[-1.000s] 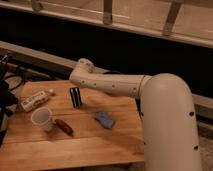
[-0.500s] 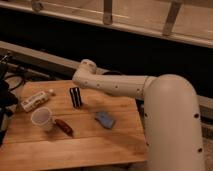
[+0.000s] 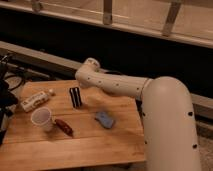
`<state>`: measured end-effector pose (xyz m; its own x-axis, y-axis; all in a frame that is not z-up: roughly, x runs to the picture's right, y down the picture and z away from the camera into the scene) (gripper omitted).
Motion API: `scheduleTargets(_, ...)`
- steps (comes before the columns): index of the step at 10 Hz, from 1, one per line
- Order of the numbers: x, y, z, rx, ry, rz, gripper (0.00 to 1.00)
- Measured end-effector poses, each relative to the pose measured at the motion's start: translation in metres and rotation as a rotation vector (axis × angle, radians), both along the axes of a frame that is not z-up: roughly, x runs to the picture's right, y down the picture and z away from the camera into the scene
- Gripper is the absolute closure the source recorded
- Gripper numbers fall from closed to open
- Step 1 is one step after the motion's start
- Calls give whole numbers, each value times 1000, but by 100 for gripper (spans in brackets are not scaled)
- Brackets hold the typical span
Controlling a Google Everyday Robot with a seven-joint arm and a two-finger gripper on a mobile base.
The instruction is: Knock the eraser over
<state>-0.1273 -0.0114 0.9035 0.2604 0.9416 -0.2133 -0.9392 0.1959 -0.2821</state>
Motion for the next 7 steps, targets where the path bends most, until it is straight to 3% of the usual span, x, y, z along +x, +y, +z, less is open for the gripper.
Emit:
scheduleTargets(3,-16,5,17,-78,-81,-13,97)
scheduleTargets(7,-32,6,32,-163,-158,-35,61)
